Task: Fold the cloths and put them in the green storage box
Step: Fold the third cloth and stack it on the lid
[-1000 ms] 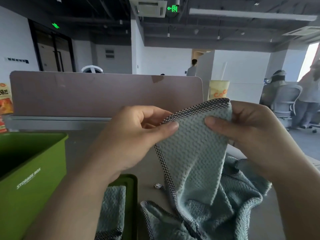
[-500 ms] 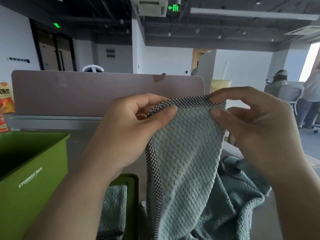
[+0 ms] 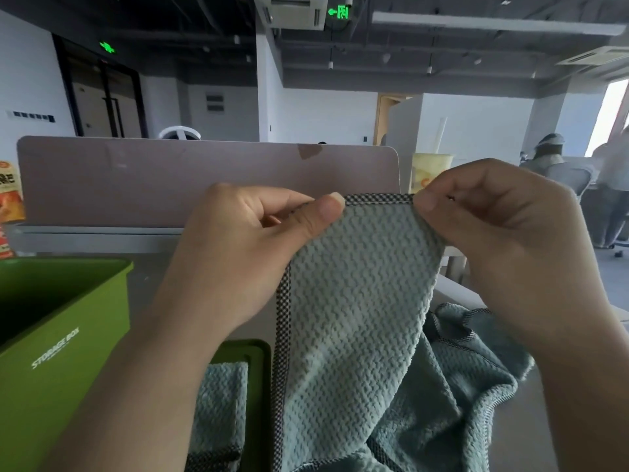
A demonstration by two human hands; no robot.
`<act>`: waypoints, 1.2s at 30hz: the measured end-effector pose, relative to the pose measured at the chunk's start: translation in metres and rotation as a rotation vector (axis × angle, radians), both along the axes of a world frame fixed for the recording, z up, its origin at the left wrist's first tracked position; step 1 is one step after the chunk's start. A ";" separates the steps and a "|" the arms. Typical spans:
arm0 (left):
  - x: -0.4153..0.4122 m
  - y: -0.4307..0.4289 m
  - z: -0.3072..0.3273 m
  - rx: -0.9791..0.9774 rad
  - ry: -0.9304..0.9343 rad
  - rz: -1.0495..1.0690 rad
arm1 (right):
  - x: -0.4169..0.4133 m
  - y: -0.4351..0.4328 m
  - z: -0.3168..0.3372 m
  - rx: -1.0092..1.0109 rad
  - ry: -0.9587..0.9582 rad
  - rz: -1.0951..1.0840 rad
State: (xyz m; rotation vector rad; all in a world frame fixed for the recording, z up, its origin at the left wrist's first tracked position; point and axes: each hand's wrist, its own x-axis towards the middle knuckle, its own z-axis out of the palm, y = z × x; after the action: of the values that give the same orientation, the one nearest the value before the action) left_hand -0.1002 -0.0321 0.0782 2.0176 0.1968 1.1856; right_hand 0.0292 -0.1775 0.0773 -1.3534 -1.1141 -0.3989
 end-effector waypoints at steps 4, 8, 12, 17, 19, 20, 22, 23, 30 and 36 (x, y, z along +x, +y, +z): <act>0.002 -0.001 -0.001 -0.053 -0.047 -0.027 | -0.005 -0.001 0.003 0.033 0.029 0.018; 0.004 0.001 -0.001 -0.060 -0.074 -0.023 | -0.007 0.001 0.003 0.083 0.103 0.055; 0.005 0.001 -0.002 -0.069 -0.063 0.016 | -0.008 0.006 0.001 0.151 0.240 0.101; 0.011 0.003 -0.008 -0.134 -0.026 0.049 | -0.002 0.016 -0.006 0.117 0.457 0.192; 0.014 0.007 -0.011 -0.184 -0.026 0.046 | -0.001 0.017 -0.006 -0.025 0.596 0.372; 0.014 0.009 -0.012 -0.215 -0.021 0.039 | -0.002 0.017 -0.006 -0.116 0.647 0.457; 0.016 0.014 -0.013 -0.288 0.004 0.000 | -0.002 0.018 -0.008 -0.223 0.720 0.548; 0.017 0.016 -0.014 -0.341 0.021 -0.020 | -0.001 0.018 -0.009 -0.229 0.750 0.556; 0.020 0.019 -0.017 -0.831 0.331 -0.528 | 0.001 0.018 -0.007 -0.104 0.861 0.510; 0.025 0.018 -0.024 -0.804 0.353 -0.521 | 0.003 0.014 -0.005 -0.060 0.907 0.440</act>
State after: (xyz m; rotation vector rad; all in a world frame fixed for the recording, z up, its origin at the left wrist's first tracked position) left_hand -0.0751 -0.0137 0.0540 1.4031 0.2500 0.3204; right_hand 0.0326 -0.1638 0.0721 -1.0974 -0.6132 0.5391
